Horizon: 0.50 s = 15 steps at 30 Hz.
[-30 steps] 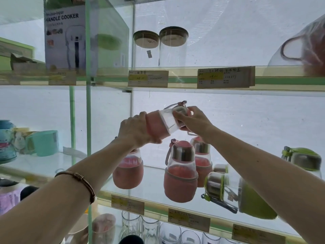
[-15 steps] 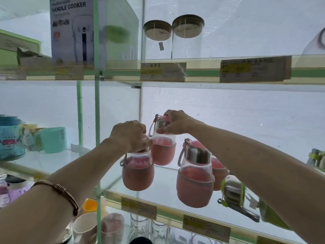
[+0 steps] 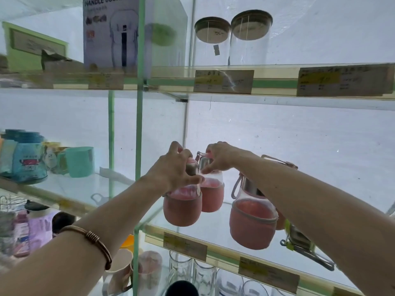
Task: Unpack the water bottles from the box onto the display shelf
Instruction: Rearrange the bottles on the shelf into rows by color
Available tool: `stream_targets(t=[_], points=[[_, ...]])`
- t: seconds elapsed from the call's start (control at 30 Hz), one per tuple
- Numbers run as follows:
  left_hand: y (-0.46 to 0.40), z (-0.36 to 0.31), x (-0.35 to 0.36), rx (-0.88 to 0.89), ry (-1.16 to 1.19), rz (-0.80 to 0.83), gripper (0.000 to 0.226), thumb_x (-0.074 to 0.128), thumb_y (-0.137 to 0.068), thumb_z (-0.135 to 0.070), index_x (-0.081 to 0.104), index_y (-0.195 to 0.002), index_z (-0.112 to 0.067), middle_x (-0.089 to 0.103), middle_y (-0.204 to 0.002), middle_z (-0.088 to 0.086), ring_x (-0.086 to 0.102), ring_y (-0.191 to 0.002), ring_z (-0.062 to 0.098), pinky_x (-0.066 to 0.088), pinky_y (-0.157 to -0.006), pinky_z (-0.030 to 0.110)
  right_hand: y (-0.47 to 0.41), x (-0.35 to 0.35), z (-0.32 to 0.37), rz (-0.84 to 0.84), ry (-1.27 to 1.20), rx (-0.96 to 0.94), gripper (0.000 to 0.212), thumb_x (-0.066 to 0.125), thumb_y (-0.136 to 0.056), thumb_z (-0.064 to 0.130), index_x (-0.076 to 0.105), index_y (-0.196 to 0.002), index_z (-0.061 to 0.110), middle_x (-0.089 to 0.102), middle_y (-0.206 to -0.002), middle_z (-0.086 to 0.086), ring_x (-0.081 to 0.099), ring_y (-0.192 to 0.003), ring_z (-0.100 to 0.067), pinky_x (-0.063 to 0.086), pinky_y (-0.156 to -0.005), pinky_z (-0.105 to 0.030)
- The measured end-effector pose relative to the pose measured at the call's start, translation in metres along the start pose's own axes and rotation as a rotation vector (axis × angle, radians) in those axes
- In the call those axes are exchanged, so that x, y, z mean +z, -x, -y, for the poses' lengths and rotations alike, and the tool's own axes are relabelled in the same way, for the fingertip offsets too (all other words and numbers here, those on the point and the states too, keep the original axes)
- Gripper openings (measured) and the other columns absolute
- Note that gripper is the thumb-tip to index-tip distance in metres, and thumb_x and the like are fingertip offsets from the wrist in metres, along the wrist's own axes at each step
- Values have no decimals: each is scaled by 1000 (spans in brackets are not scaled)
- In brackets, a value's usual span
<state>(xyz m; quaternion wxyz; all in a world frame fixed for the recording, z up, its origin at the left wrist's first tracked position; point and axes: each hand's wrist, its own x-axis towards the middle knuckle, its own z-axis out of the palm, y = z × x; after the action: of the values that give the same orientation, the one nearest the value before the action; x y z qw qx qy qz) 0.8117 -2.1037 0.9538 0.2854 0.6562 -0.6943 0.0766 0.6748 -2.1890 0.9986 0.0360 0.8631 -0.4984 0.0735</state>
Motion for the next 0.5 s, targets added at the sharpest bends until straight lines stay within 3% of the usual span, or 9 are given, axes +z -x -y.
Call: stream_targets(t=[0.13, 0.3, 0.4, 0.5], points=[[13, 1, 10, -56, 291, -103, 102, 84, -65, -40, 19, -143, -27, 22, -140, 7, 45, -124, 30, 43, -98, 38, 1, -7, 2, 60, 94, 24, 69, 70, -80, 50, 49, -132, 11, 54, -131, -7, 52, -116, -25, 44, -98, -39], [37, 1, 30, -86, 597, -151, 124, 87, -64, -25, -4, -147, -32, 35, -143, 8, 43, -128, 28, 39, -102, 41, 20, -11, 3, 15, 66, 6, 74, 64, -85, 48, 34, -144, 13, 34, -146, -9, 40, -131, -28, 38, -106, -43], [43, 2, 35, -118, 599, -149, 121, 87, -64, -27, -2, -146, -28, 41, -141, 7, 48, -123, 28, 41, -99, 39, 40, -13, 4, -84, -53, -32, 64, 57, -91, 37, 33, -145, 13, 34, -147, -10, 36, -133, -26, 36, -105, -37], [48, 2, 33, -130, 548, -190, 103, 86, -63, -35, 17, -139, -23, 53, -127, 4, 56, -111, 26, 47, -91, 36, 65, -12, 11, -161, -187, -63, 61, 50, -93, 48, 38, -143, 15, 44, -144, -8, 37, -133, -23, 34, -103, -34]])
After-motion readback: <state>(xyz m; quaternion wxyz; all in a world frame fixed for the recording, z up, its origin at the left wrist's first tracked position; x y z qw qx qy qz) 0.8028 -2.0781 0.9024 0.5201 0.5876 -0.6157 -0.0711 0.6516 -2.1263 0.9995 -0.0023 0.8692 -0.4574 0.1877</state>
